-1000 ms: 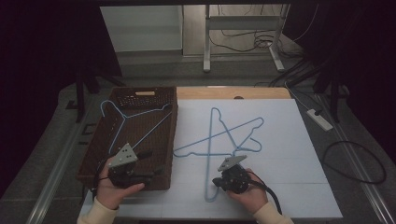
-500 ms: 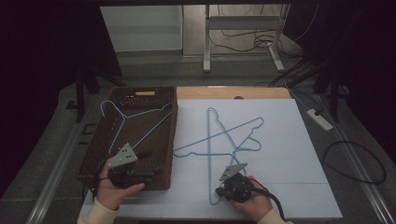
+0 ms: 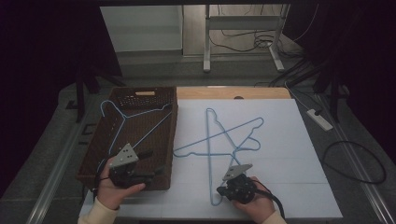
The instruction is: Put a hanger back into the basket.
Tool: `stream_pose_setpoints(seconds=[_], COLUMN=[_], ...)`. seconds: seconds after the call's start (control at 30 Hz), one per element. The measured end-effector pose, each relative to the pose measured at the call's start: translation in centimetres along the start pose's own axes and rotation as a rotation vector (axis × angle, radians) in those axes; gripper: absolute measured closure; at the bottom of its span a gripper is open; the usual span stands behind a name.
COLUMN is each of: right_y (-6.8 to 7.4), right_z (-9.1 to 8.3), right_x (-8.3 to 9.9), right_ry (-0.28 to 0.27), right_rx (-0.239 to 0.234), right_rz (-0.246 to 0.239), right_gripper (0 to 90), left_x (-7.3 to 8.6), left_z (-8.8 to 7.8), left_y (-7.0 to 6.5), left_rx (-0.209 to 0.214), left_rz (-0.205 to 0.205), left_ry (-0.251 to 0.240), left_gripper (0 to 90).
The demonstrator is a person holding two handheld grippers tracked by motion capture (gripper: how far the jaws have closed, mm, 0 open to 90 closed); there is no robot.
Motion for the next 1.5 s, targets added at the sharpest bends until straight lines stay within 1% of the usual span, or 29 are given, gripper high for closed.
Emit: stream_pose_setpoints(seconds=[0.1,0.13,0.2,0.27,0.57,0.77,1.2,1.3,1.33,1.37,1.4,1.43,1.47,1.5], right_y=[0.5,0.6,0.6,0.6,0.6,0.7,0.2,0.2,0.2,0.1,-0.2,-0.7,-1.4,-2.1], right_z=[0.8,0.9,0.9,0.8,0.0,-0.8,-1.9,-2.0,-2.0,-2.2,-2.6,-3.0,-3.5,-3.9], right_x=[-0.4,-0.3,-0.1,0.2,1.0,1.8,3.1,3.2,3.1,2.8,2.6,2.3,2.0,1.9], right_ry=[0.032,0.041,0.055,0.051,0.073,0.094,0.111,0.108,0.097,0.071,0.044,0.018,-0.005,-0.016], right_rx=[-0.007,-0.006,-0.007,-0.013,-0.029,-0.031,-0.03,-0.03,-0.027,-0.02,0.001,0.037,0.077,0.109], right_rz=[-0.031,-0.034,-0.027,-0.013,0.004,0.008,0.022,0.023,0.023,0.031,0.039,0.051,0.073,0.1], right_gripper=[90.0,90.0,90.0,90.0,90.0,90.0,90.0,90.0,90.0,90.0,87.9,84.0,80.6,79.7], left_x=[0.1,0.1,0.0,0.1,0.1,0.1,0.1,0.2,0.2,0.2,0.2,0.2,0.2,0.2], left_z=[0.0,0.0,0.0,0.0,0.0,0.0,0.1,0.1,0.1,0.2,0.2,0.2,0.2,0.2], left_y=[0.0,0.0,0.1,0.1,0.2,0.3,0.3,0.2,0.2,0.2,0.2,0.2,0.1,0.1], left_rx=[0.001,0.001,0.002,0.001,0.0,0.0,0.001,0.002,0.001,0.001,0.002,0.002,0.002,0.002], left_rz=[0.0,0.001,0.0,-0.003,-0.002,-0.003,-0.004,-0.004,-0.003,-0.002,-0.002,-0.002,-0.001,-0.001], left_ry=[0.002,0.001,0.002,0.002,0.005,0.006,0.009,0.01,0.011,0.013,0.013,0.014,0.013,0.013], left_gripper=[28.6,28.6,28.6,28.6,28.6,28.6,28.6,28.6,28.6,28.6,28.6,28.6,28.6,28.6])
Point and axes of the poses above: each handheld gripper's, and its own axes: z roughly forward along the jaws, x roughly out of its underside, y roughly to its left, the point moved 2 cm from there along z, roughly forward along the jaws, and after that the axes turned 14 degrees about -z, right-handed, at the moved point
